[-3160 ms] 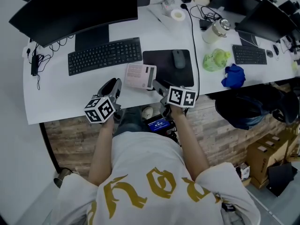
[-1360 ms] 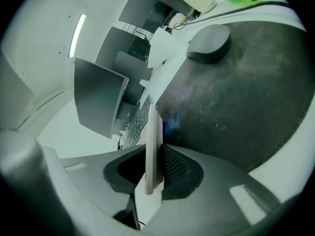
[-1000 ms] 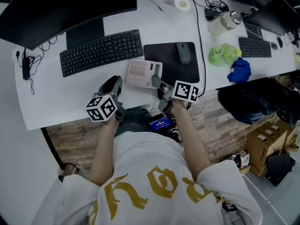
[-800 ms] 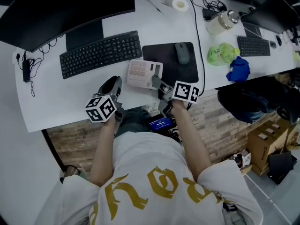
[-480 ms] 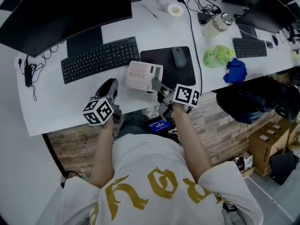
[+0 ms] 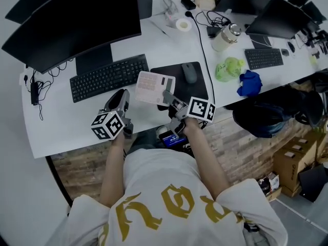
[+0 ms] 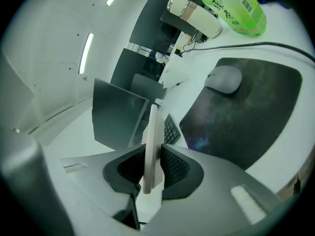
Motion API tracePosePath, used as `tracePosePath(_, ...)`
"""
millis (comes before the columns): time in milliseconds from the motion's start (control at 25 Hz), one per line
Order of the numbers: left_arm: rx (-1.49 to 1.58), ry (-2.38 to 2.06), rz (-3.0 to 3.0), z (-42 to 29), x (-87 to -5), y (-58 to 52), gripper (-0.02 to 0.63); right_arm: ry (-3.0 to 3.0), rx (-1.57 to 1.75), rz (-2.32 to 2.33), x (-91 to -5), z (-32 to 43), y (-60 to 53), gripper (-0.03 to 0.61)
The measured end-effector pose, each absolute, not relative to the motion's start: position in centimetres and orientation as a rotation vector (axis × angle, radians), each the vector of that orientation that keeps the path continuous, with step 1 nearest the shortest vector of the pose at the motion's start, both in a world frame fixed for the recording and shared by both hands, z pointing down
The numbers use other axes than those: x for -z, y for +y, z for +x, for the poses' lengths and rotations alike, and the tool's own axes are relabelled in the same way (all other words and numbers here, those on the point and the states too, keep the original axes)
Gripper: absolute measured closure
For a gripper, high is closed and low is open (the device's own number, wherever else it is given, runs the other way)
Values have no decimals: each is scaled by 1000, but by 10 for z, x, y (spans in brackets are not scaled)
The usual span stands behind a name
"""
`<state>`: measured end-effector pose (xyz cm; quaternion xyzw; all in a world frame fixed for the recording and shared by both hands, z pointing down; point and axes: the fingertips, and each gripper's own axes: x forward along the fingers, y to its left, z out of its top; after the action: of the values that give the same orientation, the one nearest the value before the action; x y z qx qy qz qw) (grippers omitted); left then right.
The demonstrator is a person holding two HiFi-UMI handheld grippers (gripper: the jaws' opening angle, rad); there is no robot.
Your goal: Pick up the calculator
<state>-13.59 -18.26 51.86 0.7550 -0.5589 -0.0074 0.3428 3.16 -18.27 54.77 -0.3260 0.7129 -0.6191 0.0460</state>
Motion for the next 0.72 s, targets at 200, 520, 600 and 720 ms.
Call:
tracePosePath(200, 42, -1442, 1993, -137, -504, -184, 547, 2152, 1870, -986, -536, 29, -184, 482)
tracePosePath(520, 67, -1450, 2050, -138, -477, -185, 547, 2148, 1822, -985, -519, 28, -187, 482)
tracePosePath(600, 91, -1447, 2059, -137, -470, -187, 547, 2141, 1813, -982, -515, 30, -186, 482)
tracePosePath(720, 109, -1455, 2082, -138, -457, -191, 547, 2149, 1791, -977, -507, 29, -188, 482)
